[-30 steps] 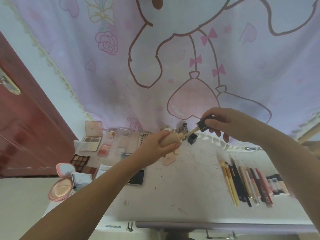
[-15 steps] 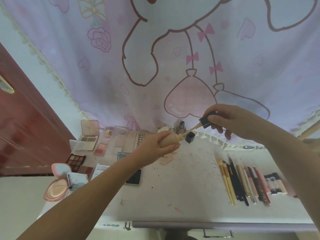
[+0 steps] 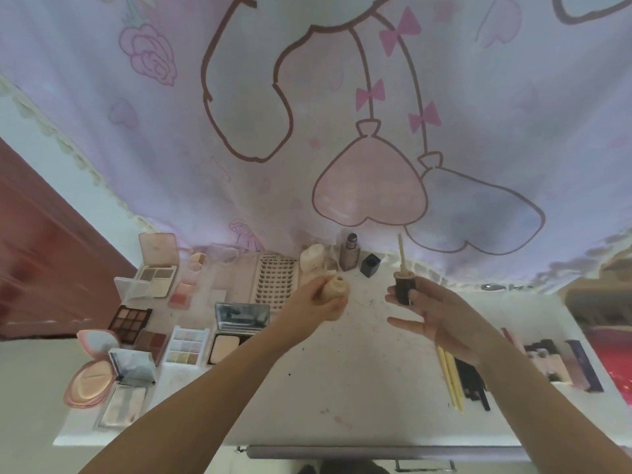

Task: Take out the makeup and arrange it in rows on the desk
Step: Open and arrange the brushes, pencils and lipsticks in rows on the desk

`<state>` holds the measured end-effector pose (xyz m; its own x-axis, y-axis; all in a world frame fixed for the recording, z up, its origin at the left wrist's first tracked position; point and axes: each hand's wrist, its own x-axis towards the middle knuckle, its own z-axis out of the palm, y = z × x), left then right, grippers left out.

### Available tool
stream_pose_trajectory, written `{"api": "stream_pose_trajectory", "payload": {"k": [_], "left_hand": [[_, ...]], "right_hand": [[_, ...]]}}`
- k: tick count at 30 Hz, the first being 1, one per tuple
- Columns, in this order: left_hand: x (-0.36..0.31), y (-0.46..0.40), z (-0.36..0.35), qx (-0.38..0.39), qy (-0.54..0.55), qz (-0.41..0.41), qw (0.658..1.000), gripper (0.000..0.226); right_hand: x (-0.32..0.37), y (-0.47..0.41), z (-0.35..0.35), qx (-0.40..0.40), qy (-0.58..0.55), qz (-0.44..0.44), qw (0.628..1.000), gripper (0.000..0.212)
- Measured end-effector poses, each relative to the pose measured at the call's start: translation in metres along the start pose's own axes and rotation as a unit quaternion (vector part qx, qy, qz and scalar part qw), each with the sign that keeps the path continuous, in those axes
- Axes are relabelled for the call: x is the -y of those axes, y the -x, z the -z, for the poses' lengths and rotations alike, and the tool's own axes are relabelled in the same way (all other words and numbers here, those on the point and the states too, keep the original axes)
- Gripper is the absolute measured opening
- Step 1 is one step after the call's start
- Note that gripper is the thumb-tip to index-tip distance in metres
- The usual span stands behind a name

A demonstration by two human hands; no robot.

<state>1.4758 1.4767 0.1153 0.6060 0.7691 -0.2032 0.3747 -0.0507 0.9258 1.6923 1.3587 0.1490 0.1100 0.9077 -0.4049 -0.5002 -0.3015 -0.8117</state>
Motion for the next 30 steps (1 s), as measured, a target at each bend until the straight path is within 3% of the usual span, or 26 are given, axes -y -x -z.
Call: {"api": "stream_pose_trajectory", "payload": {"k": [4,8,12,19,23,26,30], "left_hand": [[0.01,-0.033,-0.029,-0.091,-0.101,0.019,0.991,0.037],[0.018,-0.065,-0.047,-0.121,-0.122,0.046,0.984,0.029],[0.03,-0.092,-0.06,-0.142,-0.154,0.071,0.975,0.023],[0.063,-0.109,-0.072,-0.164,-0.329,0.013,0.93,0.031],[0.066,-0.108,-0.075,-0.164,-0.332,0.009,0.929,0.034],[0.057,-0.103,-0.074,-0.162,-0.324,0.044,0.931,0.054],[0.049,-0.062,-0.07,-0.201,-0.279,0.023,0.939,0.044]], "right_hand": [[-0.042,-0.034,0.011,-0.104,0.144,0.017,0.984,0.019],[-0.067,-0.073,0.02,-0.216,0.327,0.077,0.917,0.021],[-0.083,-0.11,0.028,-0.236,0.424,0.102,0.869,0.025],[-0.095,-0.133,0.036,-0.222,0.523,0.101,0.817,0.023],[-0.092,-0.13,0.034,-0.216,0.517,0.082,0.825,0.032],[-0.082,-0.122,0.036,-0.199,0.503,0.045,0.84,0.044],[-0.055,-0.09,0.063,-0.243,0.497,0.04,0.832,0.029]]}}
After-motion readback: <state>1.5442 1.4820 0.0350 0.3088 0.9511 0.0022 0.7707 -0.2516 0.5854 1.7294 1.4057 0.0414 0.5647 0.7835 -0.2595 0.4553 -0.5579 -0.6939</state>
